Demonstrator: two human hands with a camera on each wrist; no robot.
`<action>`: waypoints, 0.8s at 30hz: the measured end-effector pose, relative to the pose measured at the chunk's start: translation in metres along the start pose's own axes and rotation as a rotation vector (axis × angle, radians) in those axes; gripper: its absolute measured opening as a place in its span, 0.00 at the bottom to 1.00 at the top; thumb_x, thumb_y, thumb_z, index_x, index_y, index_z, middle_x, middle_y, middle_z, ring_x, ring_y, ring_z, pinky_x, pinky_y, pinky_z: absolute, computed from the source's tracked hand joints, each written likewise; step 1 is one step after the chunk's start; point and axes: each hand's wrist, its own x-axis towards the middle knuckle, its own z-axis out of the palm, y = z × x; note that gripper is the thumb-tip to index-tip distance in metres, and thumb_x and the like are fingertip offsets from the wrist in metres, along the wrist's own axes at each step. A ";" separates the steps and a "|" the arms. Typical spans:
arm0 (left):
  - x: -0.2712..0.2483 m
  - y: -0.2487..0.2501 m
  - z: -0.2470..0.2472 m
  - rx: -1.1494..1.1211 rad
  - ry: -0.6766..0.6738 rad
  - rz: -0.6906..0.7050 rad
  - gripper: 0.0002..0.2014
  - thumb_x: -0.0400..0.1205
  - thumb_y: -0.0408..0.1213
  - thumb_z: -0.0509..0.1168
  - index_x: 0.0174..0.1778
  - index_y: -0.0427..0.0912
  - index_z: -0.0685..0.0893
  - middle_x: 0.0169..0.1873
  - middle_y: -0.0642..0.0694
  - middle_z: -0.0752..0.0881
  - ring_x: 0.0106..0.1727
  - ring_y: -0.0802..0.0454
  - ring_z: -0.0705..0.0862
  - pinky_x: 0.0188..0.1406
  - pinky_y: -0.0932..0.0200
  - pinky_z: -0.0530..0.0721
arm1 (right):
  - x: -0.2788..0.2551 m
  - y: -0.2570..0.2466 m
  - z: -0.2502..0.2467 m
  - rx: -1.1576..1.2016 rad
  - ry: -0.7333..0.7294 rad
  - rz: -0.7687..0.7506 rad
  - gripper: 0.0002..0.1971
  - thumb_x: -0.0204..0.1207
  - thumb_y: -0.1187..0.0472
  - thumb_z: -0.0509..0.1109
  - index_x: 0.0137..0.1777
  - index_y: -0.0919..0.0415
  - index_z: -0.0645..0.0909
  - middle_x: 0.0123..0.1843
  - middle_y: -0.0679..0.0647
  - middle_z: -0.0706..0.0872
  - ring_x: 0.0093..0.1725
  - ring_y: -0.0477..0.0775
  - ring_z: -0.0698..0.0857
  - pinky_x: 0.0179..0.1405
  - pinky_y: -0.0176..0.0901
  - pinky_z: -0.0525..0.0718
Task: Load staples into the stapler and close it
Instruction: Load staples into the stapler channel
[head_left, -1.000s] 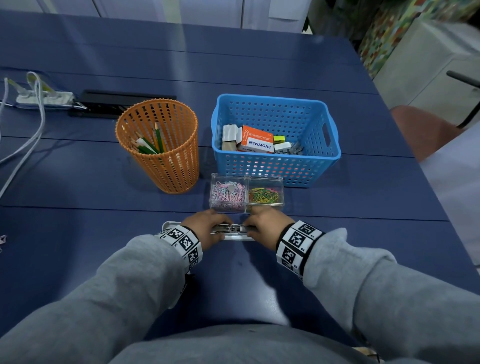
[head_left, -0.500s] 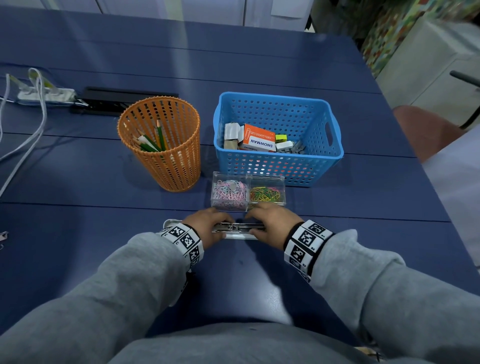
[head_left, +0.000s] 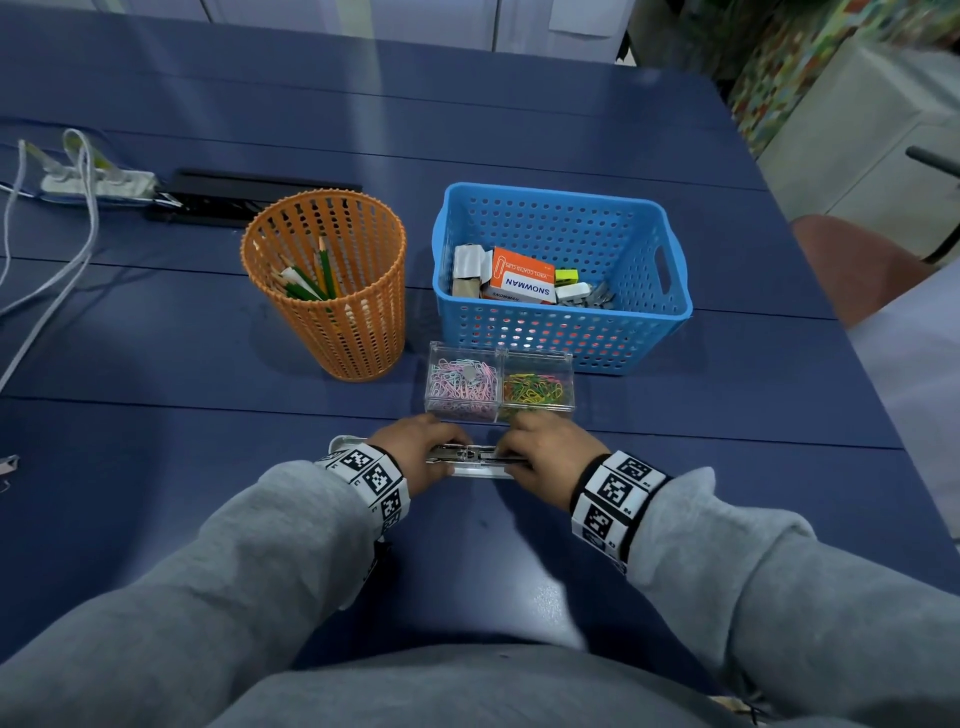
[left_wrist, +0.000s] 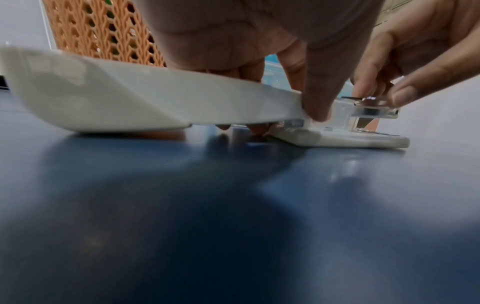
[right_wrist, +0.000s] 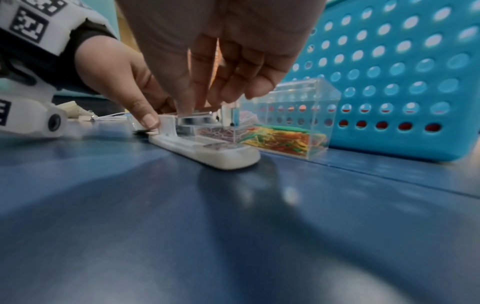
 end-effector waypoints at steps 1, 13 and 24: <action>0.000 0.000 0.000 -0.003 0.001 -0.001 0.18 0.75 0.41 0.68 0.61 0.57 0.79 0.58 0.45 0.81 0.62 0.46 0.79 0.67 0.44 0.77 | 0.001 0.000 -0.001 0.017 -0.021 0.030 0.10 0.74 0.61 0.67 0.53 0.63 0.81 0.53 0.64 0.83 0.57 0.65 0.79 0.56 0.57 0.80; -0.002 0.001 -0.001 -0.015 0.003 -0.006 0.18 0.74 0.42 0.68 0.60 0.58 0.79 0.56 0.46 0.81 0.61 0.46 0.79 0.66 0.43 0.77 | 0.010 -0.011 -0.003 0.026 -0.115 0.139 0.10 0.77 0.59 0.63 0.54 0.61 0.80 0.56 0.61 0.83 0.60 0.61 0.77 0.58 0.52 0.76; -0.001 0.001 -0.001 -0.001 -0.007 -0.001 0.17 0.75 0.42 0.68 0.60 0.58 0.79 0.56 0.45 0.81 0.61 0.45 0.79 0.66 0.42 0.77 | 0.008 -0.006 0.006 0.066 -0.078 0.148 0.11 0.75 0.55 0.66 0.55 0.55 0.81 0.55 0.57 0.83 0.61 0.60 0.75 0.65 0.52 0.69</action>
